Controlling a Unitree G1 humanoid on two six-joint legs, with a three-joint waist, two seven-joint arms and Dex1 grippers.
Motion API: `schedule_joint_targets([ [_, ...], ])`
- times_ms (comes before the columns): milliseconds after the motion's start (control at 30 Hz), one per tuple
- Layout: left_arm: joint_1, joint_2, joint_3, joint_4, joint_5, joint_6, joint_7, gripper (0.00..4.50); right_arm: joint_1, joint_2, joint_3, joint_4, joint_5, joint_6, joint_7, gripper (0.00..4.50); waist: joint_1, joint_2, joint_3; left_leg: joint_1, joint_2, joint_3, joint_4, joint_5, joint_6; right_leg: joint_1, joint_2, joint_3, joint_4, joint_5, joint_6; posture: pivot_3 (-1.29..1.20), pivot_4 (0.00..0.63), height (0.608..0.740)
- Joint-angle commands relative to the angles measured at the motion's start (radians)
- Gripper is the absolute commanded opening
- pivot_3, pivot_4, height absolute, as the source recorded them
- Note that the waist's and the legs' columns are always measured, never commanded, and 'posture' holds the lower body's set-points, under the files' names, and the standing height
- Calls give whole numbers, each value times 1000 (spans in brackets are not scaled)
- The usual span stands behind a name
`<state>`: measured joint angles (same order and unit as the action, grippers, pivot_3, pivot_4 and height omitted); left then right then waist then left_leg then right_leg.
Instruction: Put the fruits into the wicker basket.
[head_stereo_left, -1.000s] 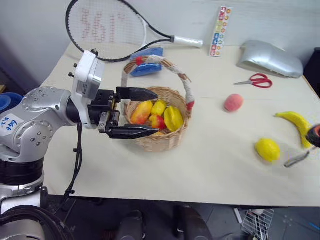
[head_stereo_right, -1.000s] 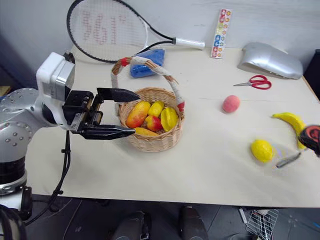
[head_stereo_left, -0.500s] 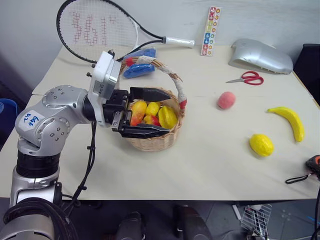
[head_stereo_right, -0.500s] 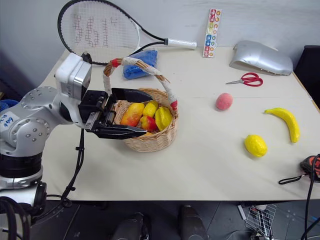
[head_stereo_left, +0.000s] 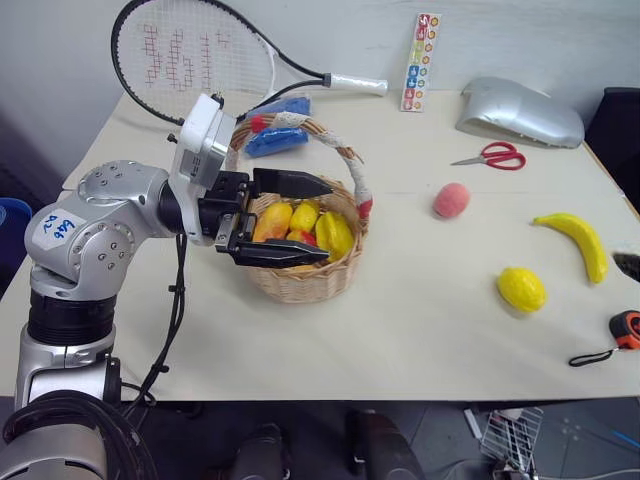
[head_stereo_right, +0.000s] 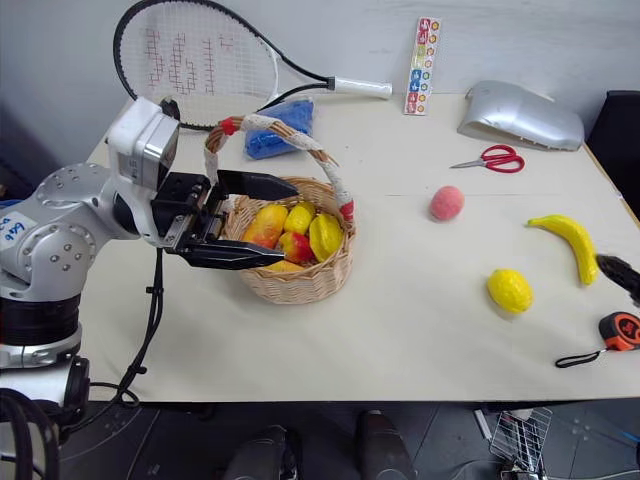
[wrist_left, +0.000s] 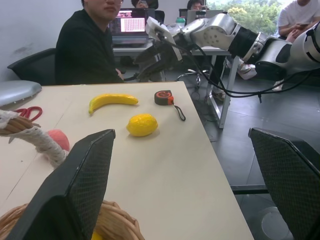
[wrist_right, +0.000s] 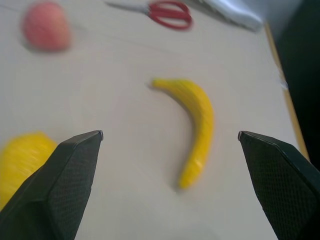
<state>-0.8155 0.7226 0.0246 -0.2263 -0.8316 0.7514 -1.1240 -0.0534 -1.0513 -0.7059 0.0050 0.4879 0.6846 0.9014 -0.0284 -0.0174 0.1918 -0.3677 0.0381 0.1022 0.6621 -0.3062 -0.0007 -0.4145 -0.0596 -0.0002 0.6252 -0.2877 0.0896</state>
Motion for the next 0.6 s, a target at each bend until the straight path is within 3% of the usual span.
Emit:
schedule_joint_targets([
  [33,6,14,45,-61,-18,1,20,4500,-7,-90,56,-128,123,61,183,4487,2,0,0,0,0,0,0,0,0,0,0,0,0,0,0,0,150,740],
  [267,25,29,59,-103,-28,19,39,4500,-69,-142,258,-2,16,7,197,4487,4,-2,1,-2,-3,0,1,-2,5,1,-4,0,-4,1,2,0,150,740],
  [600,42,44,76,-136,-48,41,67,4500,-84,-24,369,-8,-3,95,69,4487,1,-2,0,-2,-2,1,1,-2,5,0,-4,1,-3,1,3,0,150,740],
])
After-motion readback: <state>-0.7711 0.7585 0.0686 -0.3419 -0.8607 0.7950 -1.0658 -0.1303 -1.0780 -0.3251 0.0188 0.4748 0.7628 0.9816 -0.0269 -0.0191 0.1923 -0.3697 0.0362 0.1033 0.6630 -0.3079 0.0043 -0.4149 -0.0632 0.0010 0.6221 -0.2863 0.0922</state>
